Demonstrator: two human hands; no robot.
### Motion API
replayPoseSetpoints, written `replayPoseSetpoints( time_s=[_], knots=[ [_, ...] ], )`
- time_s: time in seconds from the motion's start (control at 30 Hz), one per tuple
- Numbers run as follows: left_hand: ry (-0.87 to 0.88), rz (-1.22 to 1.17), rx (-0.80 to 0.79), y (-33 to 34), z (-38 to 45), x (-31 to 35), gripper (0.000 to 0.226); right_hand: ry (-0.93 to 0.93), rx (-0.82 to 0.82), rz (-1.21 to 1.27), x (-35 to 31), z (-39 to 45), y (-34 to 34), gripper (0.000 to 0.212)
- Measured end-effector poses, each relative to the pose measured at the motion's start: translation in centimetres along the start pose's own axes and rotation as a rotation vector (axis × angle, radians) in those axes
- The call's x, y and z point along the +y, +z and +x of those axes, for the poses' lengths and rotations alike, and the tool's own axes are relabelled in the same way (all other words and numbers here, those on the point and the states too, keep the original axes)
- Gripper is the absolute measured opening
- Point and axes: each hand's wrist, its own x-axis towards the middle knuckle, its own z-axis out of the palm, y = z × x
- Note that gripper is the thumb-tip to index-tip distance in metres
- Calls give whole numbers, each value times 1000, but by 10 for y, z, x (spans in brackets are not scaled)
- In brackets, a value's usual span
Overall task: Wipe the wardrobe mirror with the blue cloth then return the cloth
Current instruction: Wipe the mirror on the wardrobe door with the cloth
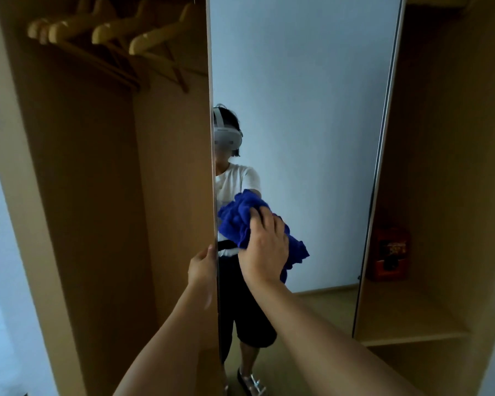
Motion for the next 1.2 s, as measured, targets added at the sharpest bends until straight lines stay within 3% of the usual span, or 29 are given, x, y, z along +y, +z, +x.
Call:
replayPoseSetpoints(
  time_s=[0.13, 0.23, 0.43, 0.6, 0.67, 0.73, 0.8, 0.93, 1.03, 1.13, 1.2],
  knots=[
    [-15, -44, -25, -2, -4, 0, 32, -155, -97, -72, 14, -17, 4, 73],
    [-18, -61, -28, -3, -11, 2, 27, -183, -188, 11, 23, -34, 1, 59],
    [-37, -28, -39, -6, -24, 1, 37, 171, -358, 454, 13, -32, -28, 49],
    [181, 29, 220, -10, -52, 4, 39, 625, -549, 1139, 6, -10, -52, 50],
    [129, -105, 45, -10, -73, 18, 46, 793, -648, 1240, 11, -5, -62, 43],
    [-28, -230, -230, -8, -90, 30, 62, 832, -754, 1282, 16, -6, -72, 16],
    [-130, -307, -366, -3, -101, 35, 67, 838, -819, 1268, 23, -8, -76, 13],
    [-197, -353, -403, 3, -116, 37, 37, 759, -821, 1162, 32, -4, -81, 37],
    [-216, -393, -392, 5, -117, 40, 35, 560, -692, 1056, 33, -1, -85, 29],
    [-104, -353, -286, 11, -112, 45, 33, 294, -489, 752, 29, -4, -87, 58],
    [-38, -344, -244, 14, -109, 51, 29, 141, -418, 475, 23, -6, -90, 64]
  ],
)
